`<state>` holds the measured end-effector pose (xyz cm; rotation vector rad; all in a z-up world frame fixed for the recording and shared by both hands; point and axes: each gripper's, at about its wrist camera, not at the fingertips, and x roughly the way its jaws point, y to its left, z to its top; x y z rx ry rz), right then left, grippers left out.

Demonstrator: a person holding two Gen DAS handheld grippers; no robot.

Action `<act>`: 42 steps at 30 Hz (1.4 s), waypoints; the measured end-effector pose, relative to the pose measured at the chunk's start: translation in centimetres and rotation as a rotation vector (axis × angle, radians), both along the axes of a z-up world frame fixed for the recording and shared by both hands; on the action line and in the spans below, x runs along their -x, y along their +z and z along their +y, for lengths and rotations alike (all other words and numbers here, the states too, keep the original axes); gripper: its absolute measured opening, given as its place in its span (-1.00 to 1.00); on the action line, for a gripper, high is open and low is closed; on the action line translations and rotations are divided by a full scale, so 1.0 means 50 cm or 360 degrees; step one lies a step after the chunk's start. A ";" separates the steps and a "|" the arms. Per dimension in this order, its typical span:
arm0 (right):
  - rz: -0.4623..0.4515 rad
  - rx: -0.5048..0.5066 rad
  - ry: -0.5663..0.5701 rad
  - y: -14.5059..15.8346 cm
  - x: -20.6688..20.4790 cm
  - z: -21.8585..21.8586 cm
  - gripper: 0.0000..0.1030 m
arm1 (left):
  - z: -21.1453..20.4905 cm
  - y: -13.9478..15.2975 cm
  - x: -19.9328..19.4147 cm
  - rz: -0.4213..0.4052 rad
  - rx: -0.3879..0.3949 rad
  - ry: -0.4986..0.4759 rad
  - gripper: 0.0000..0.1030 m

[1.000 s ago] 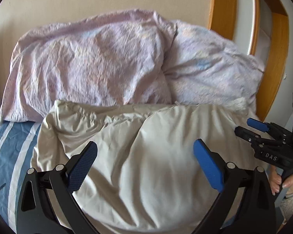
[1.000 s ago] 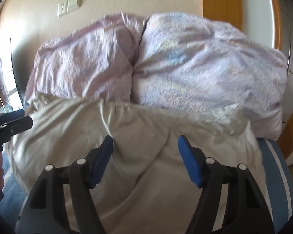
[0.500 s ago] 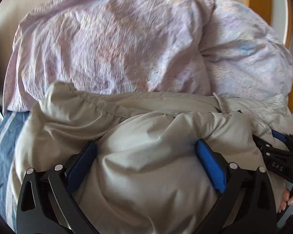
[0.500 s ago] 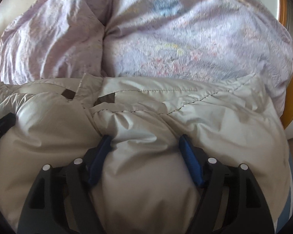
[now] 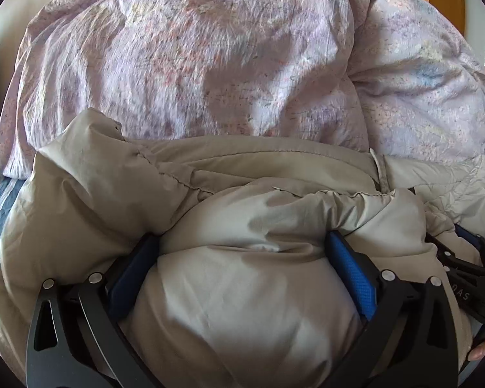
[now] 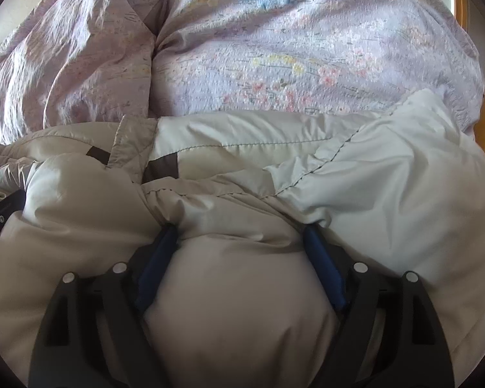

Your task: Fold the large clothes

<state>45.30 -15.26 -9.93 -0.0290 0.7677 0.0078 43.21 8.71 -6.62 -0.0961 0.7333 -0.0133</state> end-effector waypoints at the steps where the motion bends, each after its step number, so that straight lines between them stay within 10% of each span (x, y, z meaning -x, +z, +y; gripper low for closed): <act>1: 0.0002 -0.0039 0.0016 0.015 0.022 -0.003 0.51 | 0.009 0.013 0.018 0.0019 0.0037 -0.0003 0.97; 7: -0.0359 -0.0101 -0.0150 0.153 0.103 -0.105 0.49 | 0.061 0.110 0.085 -0.0168 0.0088 0.0033 0.97; 22: -0.0176 0.0117 -0.0476 0.095 0.010 -0.185 0.47 | 0.099 0.070 0.001 -0.0065 -0.0212 0.0246 0.97; 33: 0.0005 0.0084 -0.0585 -0.018 -0.024 -0.228 0.60 | 0.170 -0.015 -0.037 0.0043 0.0030 0.0285 0.97; 42: 0.0073 0.0146 -0.0583 -0.019 -0.036 -0.229 0.62 | 0.148 -0.021 -0.039 0.0058 -0.0075 0.0317 0.97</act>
